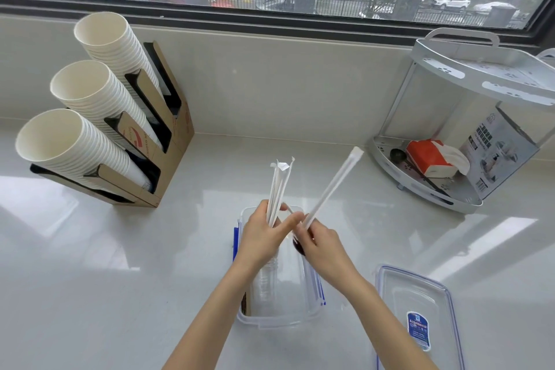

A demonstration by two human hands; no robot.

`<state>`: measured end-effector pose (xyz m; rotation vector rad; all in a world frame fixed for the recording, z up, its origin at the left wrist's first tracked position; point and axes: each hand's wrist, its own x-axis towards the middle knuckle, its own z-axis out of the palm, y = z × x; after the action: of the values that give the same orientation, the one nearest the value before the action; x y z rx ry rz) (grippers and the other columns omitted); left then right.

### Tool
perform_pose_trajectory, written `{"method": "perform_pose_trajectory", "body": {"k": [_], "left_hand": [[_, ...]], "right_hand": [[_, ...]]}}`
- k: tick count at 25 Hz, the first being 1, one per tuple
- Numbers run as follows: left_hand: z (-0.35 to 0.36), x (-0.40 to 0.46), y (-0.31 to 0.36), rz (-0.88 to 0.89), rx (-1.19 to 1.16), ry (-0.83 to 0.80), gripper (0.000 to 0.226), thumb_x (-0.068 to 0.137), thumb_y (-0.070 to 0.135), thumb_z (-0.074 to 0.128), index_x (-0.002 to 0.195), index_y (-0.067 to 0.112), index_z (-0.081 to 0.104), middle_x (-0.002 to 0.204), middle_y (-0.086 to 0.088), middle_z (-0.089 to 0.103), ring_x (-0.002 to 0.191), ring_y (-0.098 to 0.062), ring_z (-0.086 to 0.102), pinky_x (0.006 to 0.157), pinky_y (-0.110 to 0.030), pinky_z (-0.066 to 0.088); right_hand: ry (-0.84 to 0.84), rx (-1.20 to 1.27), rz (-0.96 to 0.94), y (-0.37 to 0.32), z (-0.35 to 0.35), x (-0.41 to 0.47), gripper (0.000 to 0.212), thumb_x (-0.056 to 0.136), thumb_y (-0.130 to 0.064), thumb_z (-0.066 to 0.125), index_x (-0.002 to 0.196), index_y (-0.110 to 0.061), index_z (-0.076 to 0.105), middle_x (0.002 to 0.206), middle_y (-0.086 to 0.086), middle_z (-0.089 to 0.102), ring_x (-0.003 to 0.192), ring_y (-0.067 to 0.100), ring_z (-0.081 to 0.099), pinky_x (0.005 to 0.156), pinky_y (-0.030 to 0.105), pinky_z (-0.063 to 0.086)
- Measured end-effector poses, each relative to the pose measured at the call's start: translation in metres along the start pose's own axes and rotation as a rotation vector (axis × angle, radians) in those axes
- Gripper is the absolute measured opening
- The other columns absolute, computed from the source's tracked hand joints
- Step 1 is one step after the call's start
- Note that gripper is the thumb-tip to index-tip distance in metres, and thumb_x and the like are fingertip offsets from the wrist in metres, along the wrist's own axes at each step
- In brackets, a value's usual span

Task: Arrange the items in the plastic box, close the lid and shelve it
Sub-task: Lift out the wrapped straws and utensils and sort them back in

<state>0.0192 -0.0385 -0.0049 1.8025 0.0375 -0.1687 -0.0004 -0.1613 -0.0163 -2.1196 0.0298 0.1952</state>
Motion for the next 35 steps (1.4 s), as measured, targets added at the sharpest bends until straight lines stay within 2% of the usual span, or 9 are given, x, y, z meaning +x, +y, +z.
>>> {"method": "perform_pose_trajectory", "body": {"k": [3,5,12,15,21,25,29,32,35], "left_hand": [[0.004,0.002,0.001,-0.045,0.052,0.036,0.034,0.074,0.036,0.070,0.092,0.013,0.053,0.056,0.006,0.042,0.051,-0.010,0.041,0.052,-0.024,0.035],[0.004,0.002,-0.003,-0.042,0.072,0.012,0.034,0.071,0.041,0.072,0.086,0.014,0.056,0.055,0.007,0.044,0.053,-0.011,0.044,0.056,-0.025,0.038],[0.010,-0.008,0.004,-0.015,0.079,0.114,0.037,0.075,0.036,0.068,0.098,0.023,0.042,0.059,0.007,0.050,0.056,-0.003,0.050,0.050,-0.014,0.040],[0.009,-0.006,0.006,0.101,0.073,0.205,0.014,0.083,0.028,0.059,0.087,0.017,0.051,0.053,0.007,0.045,0.047,-0.002,0.047,0.049,-0.011,0.038],[0.002,0.002,0.000,0.003,-0.195,0.129,0.031,0.091,0.028,0.049,0.062,0.017,0.042,0.055,0.004,0.033,0.051,-0.016,0.032,0.056,-0.030,0.031],[-0.004,0.003,0.005,-0.014,-0.300,0.155,0.031,0.094,0.033,0.040,0.071,0.013,0.044,0.059,0.001,0.036,0.049,-0.015,0.034,0.048,-0.025,0.034],[-0.011,0.006,0.006,-0.045,-0.420,0.210,0.033,0.096,0.031,0.034,0.069,0.015,0.043,0.062,0.000,0.044,0.051,-0.014,0.048,0.058,-0.030,0.044],[-0.013,0.008,0.003,-0.039,-0.501,0.231,0.029,0.095,0.030,0.037,0.069,0.017,0.037,0.056,0.003,0.032,0.038,-0.005,0.037,0.048,-0.022,0.040],[-0.006,0.005,-0.005,0.000,-0.353,0.178,0.026,0.093,0.030,0.044,0.070,0.018,0.039,0.055,0.002,0.033,0.037,-0.004,0.034,0.046,-0.022,0.036]], "right_hand": [[-0.001,-0.112,-0.028,-0.002,0.004,-0.001,0.022,0.098,-0.029,0.035,0.098,-0.016,0.052,0.062,-0.001,0.049,0.058,0.016,0.047,0.064,0.038,0.047],[0.007,-0.171,-0.018,-0.004,0.004,-0.002,0.021,0.097,-0.025,0.036,0.107,-0.016,0.052,0.069,0.004,0.054,0.070,0.029,0.052,0.069,0.043,0.048],[-0.028,-0.410,-0.043,-0.008,0.009,-0.004,0.018,0.097,-0.024,0.033,0.092,-0.014,0.047,0.065,0.003,0.051,0.068,0.029,0.047,0.058,0.032,0.034],[-0.052,-0.387,-0.105,-0.010,0.012,-0.007,0.014,0.097,-0.023,0.035,0.099,-0.013,0.045,0.070,-0.002,0.053,0.067,0.027,0.045,0.061,0.034,0.038],[-0.079,-0.267,-0.016,-0.005,0.006,-0.005,0.035,0.097,-0.029,0.038,0.063,-0.031,0.026,0.063,0.000,0.051,0.064,0.026,0.040,0.057,0.032,0.031],[-0.133,-0.199,-0.024,-0.001,0.006,-0.009,0.022,0.094,-0.035,0.045,0.078,-0.021,0.041,0.062,-0.003,0.050,0.061,0.021,0.041,0.061,0.031,0.034],[-0.104,-0.103,0.003,0.001,-0.001,-0.008,0.031,0.087,-0.045,0.056,0.090,-0.014,0.052,0.062,-0.007,0.046,0.057,0.013,0.040,0.054,0.022,0.033],[-0.049,-0.027,0.062,0.002,-0.013,-0.007,0.025,0.086,-0.041,0.058,0.091,-0.018,0.053,0.066,-0.008,0.048,0.057,0.008,0.042,0.049,0.011,0.034],[-0.014,0.176,0.130,0.000,-0.019,-0.001,0.014,0.086,-0.038,0.060,0.087,-0.026,0.054,0.062,-0.008,0.044,0.050,0.003,0.042,0.052,0.017,0.035]]}}
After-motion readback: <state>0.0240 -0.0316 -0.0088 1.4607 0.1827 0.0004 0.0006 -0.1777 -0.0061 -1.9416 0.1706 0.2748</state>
